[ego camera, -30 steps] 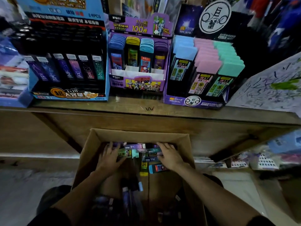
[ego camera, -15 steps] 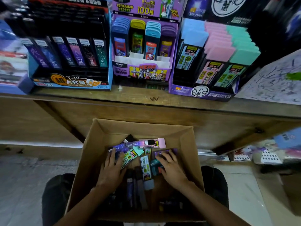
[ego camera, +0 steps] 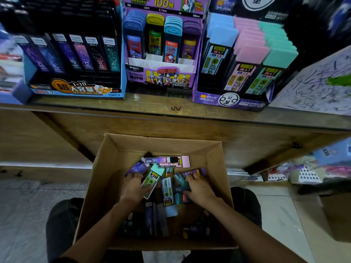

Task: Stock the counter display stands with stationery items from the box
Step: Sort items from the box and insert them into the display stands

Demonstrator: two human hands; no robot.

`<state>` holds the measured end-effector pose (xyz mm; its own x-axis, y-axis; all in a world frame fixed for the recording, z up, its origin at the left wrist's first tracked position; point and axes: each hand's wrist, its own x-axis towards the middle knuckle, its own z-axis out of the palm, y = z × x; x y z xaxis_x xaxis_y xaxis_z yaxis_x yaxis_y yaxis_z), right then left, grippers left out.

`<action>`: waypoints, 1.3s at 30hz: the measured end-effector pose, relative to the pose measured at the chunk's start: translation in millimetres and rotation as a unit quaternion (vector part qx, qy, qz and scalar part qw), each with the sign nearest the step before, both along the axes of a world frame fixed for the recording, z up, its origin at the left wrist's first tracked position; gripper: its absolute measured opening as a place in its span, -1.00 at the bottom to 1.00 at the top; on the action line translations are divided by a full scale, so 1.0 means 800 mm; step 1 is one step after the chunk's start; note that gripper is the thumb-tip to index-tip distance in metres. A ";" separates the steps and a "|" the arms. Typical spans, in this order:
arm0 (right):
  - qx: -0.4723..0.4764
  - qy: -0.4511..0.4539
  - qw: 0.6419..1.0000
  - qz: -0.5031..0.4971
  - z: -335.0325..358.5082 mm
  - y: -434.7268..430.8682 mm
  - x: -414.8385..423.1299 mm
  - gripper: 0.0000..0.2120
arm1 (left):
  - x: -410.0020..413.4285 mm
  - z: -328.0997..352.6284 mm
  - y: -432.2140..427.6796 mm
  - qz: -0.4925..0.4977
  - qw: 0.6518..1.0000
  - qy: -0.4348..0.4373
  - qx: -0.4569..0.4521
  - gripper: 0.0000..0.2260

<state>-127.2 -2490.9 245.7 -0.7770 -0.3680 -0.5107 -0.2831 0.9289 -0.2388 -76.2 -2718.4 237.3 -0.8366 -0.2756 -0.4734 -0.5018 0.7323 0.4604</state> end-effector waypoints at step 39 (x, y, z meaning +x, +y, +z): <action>-0.473 -0.101 0.815 -0.319 0.116 -0.042 0.028 -0.85 | 0.008 0.100 0.055 0.238 0.816 0.090 0.518 -0.81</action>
